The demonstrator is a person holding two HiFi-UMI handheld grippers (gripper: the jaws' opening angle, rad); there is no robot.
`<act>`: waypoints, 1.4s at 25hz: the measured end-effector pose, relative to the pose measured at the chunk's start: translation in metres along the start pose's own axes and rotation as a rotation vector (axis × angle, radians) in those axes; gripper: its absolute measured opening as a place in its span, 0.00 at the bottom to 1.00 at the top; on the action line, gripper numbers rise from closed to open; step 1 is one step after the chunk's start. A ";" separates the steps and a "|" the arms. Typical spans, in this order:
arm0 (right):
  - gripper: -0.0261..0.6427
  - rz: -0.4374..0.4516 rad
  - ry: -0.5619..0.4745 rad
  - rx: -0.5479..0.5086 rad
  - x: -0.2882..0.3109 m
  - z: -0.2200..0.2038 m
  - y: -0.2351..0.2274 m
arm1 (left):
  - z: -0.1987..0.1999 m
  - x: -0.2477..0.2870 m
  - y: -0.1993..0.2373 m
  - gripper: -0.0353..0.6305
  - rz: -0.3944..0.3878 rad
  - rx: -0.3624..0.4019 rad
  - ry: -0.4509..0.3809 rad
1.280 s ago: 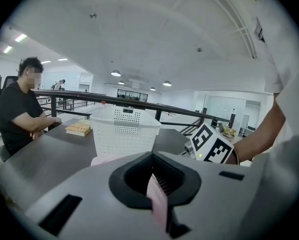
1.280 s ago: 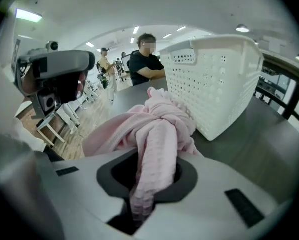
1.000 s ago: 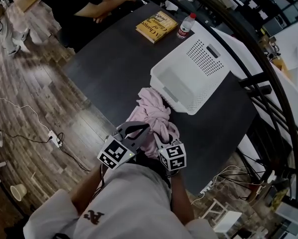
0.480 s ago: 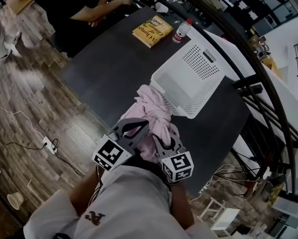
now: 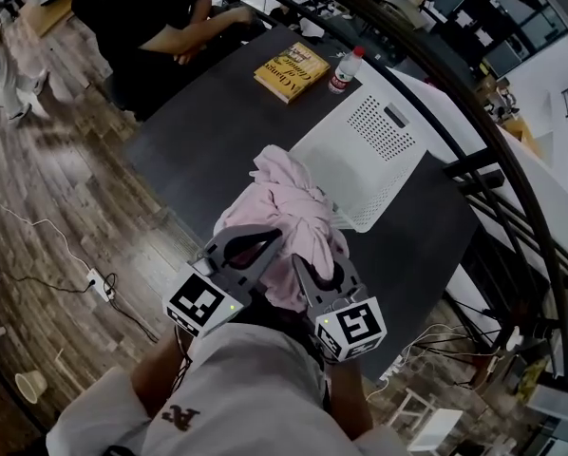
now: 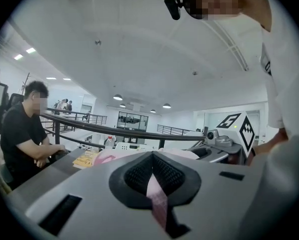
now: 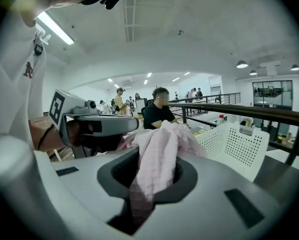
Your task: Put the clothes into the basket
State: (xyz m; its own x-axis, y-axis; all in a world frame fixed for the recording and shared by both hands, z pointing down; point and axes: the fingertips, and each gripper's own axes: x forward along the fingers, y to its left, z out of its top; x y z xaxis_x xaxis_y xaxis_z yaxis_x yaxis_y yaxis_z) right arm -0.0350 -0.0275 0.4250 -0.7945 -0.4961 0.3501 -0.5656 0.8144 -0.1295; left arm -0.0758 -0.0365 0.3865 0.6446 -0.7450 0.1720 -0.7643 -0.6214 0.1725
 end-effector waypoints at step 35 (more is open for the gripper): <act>0.15 -0.269 -0.298 0.029 -0.077 0.099 -0.102 | 0.080 0.080 -0.051 0.04 -0.168 0.164 -0.041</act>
State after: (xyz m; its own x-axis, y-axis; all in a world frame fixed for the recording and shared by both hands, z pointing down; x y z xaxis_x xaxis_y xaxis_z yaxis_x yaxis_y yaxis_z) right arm 0.0625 -0.1018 0.3197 -0.6442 -0.7594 0.0914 -0.7647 0.6370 -0.0971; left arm 0.0134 -0.0841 0.3138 0.7639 -0.6352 0.1141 -0.6421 -0.7658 0.0354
